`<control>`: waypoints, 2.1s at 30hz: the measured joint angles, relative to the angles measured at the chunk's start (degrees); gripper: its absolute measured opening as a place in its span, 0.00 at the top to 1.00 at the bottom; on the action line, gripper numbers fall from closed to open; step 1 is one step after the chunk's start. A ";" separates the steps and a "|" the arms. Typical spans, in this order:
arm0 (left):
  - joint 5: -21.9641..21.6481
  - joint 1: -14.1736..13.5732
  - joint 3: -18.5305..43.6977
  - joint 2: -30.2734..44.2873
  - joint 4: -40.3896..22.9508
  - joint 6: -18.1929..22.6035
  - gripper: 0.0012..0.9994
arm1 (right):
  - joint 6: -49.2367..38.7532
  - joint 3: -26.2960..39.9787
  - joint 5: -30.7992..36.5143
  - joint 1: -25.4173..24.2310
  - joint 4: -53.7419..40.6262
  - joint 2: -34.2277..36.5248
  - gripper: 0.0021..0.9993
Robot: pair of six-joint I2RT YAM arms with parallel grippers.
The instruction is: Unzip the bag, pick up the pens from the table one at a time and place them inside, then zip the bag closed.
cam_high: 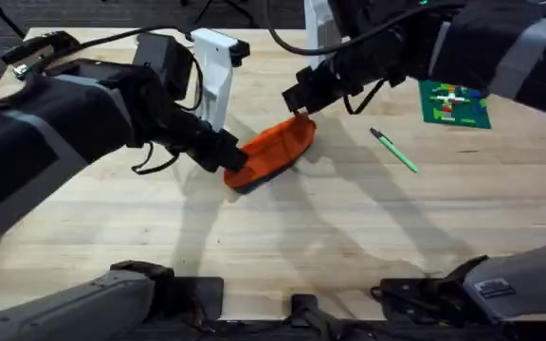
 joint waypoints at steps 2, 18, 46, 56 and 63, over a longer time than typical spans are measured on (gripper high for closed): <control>0.01 0.00 0.00 0.01 0.00 0.00 0.96 | 0.00 0.00 -0.01 0.00 0.00 -0.01 0.97; 0.02 0.00 0.00 0.00 0.02 0.00 0.96 | 0.00 0.02 -0.44 0.09 0.02 -0.01 0.97; 0.02 0.00 0.00 -0.02 0.02 0.00 0.96 | 0.27 0.11 -4.29 4.63 1.11 0.01 0.83; 0.02 0.00 0.00 0.01 0.02 0.00 0.96 | 0.03 0.11 -4.28 0.63 0.67 -0.72 0.00; 0.02 0.00 0.00 -0.01 0.02 0.00 0.96 | 0.02 0.15 -4.29 0.12 -0.07 -0.91 0.00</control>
